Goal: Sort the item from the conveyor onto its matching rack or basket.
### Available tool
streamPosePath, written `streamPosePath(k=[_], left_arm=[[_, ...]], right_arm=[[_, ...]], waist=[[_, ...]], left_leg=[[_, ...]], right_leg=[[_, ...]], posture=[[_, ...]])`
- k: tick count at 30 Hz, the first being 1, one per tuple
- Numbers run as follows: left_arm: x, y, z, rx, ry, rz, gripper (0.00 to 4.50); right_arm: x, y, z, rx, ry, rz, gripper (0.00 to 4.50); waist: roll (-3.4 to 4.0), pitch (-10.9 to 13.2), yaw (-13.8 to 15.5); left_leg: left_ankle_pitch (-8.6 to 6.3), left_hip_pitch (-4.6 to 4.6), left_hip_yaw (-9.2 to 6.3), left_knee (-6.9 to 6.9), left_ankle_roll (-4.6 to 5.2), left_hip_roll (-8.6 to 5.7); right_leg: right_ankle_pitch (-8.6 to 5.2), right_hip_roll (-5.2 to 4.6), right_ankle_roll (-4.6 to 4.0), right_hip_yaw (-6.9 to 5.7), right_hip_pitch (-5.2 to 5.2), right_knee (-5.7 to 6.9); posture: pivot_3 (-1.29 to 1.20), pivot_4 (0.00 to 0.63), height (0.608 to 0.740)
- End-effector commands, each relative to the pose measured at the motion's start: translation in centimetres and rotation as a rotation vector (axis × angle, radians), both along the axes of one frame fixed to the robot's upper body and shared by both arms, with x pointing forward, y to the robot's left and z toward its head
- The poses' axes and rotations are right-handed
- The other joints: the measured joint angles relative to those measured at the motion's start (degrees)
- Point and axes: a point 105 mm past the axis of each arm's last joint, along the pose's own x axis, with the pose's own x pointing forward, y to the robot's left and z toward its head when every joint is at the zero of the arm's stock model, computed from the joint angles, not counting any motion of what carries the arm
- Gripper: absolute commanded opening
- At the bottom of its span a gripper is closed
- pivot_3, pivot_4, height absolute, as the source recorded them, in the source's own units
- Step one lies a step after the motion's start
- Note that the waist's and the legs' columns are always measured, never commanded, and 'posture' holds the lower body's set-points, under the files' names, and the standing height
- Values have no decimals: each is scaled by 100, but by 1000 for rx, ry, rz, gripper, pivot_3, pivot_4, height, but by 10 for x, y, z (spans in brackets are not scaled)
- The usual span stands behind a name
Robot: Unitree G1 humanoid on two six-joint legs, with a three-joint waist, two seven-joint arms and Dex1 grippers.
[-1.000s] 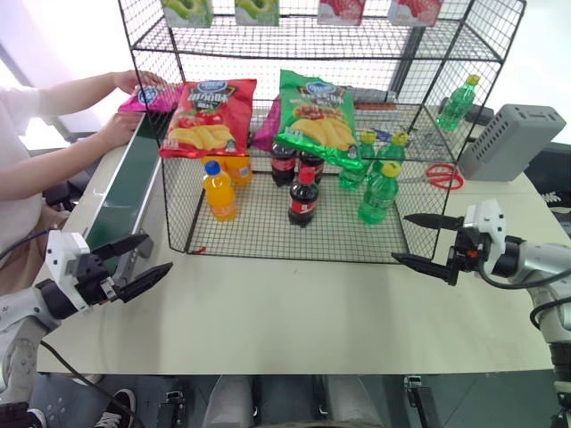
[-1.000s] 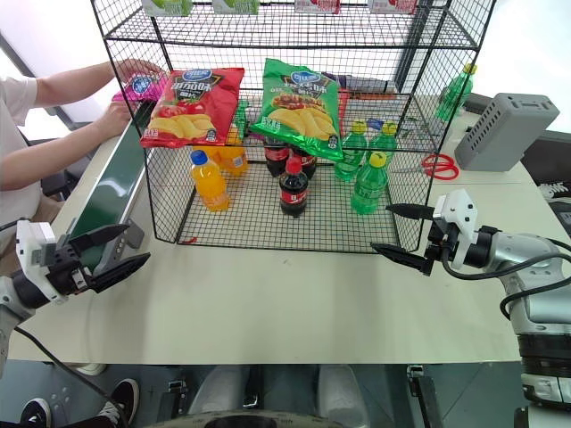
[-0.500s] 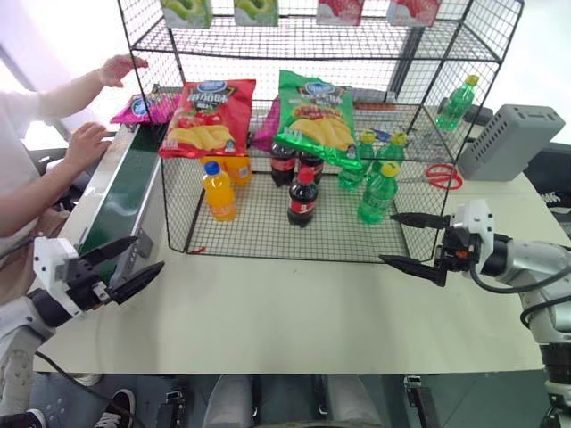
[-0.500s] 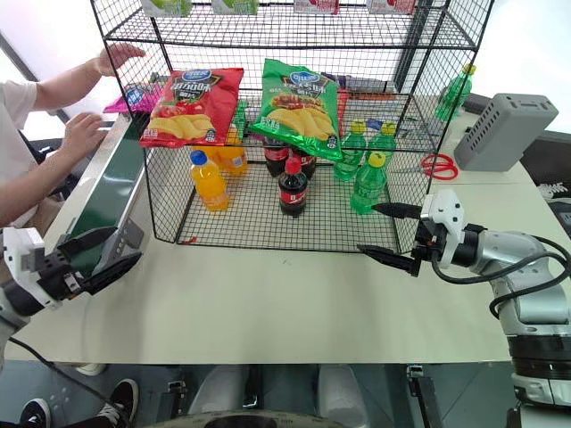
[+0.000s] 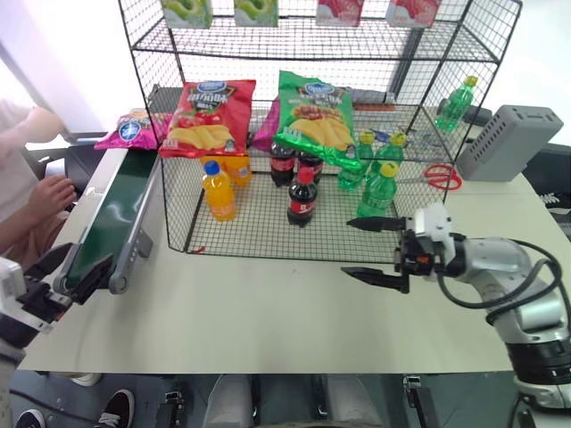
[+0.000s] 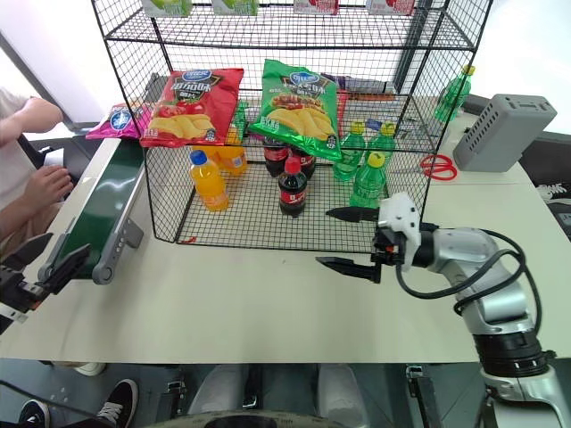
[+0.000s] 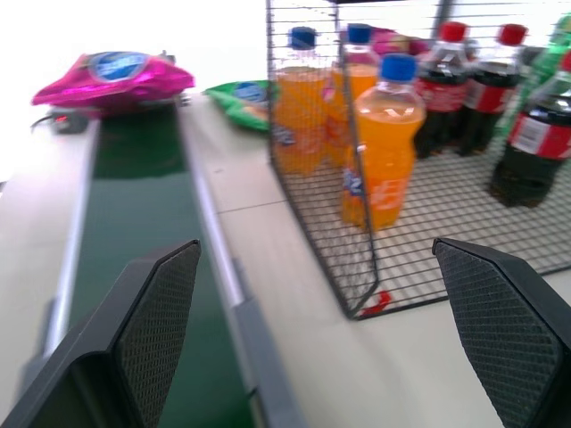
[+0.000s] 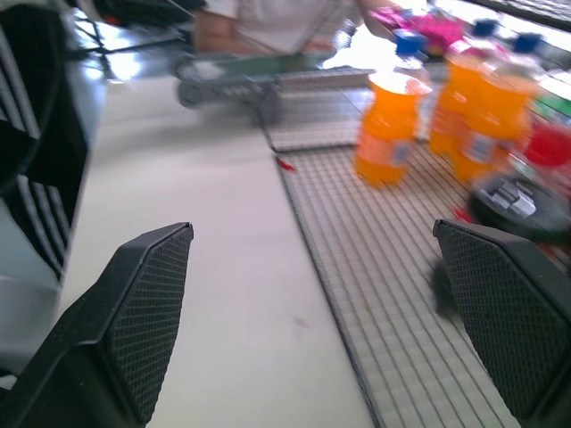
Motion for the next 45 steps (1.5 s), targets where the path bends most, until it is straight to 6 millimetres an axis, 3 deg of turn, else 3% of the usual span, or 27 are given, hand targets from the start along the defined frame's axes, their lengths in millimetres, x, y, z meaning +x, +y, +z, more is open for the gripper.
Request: streamPosePath(k=[1, 5, 9, 14, 16, 17, 19, 28, 32, 38, 45], left_arm=[[-18, 17, 18, 91, -80, 137, 4438], [-43, 24, -3, 40, -52, 251, 4438], [-49, 14, -16, -88, -22, 230, 4438], [-49, 18, -18, -131, -18, 261, 4438], [-54, 26, -23, 17, 19, 294, 4438], [-56, 29, -23, 194, 31, 304, 4438], [-57, 37, -23, 390, 59, 317, 4438], [-45, 28, -16, 1207, 16, 46, 4438], [-38, 34, -20, 1320, -9, 44, 4438], [-31, 37, -19, 1410, -61, 54, 4438], [-26, 37, -24, 1384, -72, 56, 4438]], right_arm=[[-8, 19, 12, 28, -51, 64, 4500], [-7, 30, 1, 42, -30, 80, 4500], [-2, 35, 0, -2, -86, 106, 4500], [-1, 36, 2, 5, -79, 121, 4500], [-1, 35, 1, 4, -78, 123, 4500], [-1, 36, 1, 7, -76, 123, 4500], [-2, 37, 0, 16, -66, 122, 4500], [-6, 48, -3, 69, 0, 146, 4500], [-16, 50, -11, 64, 98, 205, 4500], [-13, 49, -20, -4, 10, 157, 4500], [-13, 48, -20, 1, 3, 141, 4500]], waist=[[-5, -2, 1], [-13, -7, -2], [-27, -7, 7], [-31, -8, -1], [-31, -8, -5], [-30, -8, -17], [-33, -9, -32], [-35, -10, -21], [-33, -10, -38], [-36, -11, -146], [-36, -11, -184]], left_leg=[[0, 0, 0, 3, 0, 0], [-1, 0, 2, 5, -1, -1], [-1, 0, -2, 8, -1, -1], [-2, -1, -4, 12, -2, -1], [-2, -3, -3, 12, -3, -1], [-2, -5, -3, 11, -3, -1], [-2, -5, 1, 3, -3, -1], [-3, -3, 31, -61, -6, -21], [-2, -6, 57, -67, -5, -23], [-8, -5, 98, -70, 5, -22], [-9, 1, 117, -70, 6, -19]], right_leg=[[-1, -2, -2, 0, 1, 2], [-11, -12, -21, 2, 3, -2], [-10, -16, -28, 1, 3, -1], [-6, -21, -36, 0, 3, -2], [-6, -23, -37, 1, 2, -4], [-6, -23, -37, 1, 0, -7], [-6, -23, -37, 2, -6, -10], [-5, -76, -43, -5, -36, -32], [-4, -94, -42, -11, -34, -33], [-2, -128, -38, -41, -45, -36], [-1, -136, -36, -50, -48, -30]], posture=[[0, 150, 740], [0, 150, 740], [0, 150, 740], [0, 150, 740], [0, 150, 740], [0, 150, 740], [0, 150, 740], [0, 150, 740], [0, 150, 740], [0, 150, 740], [0, 150, 740]])
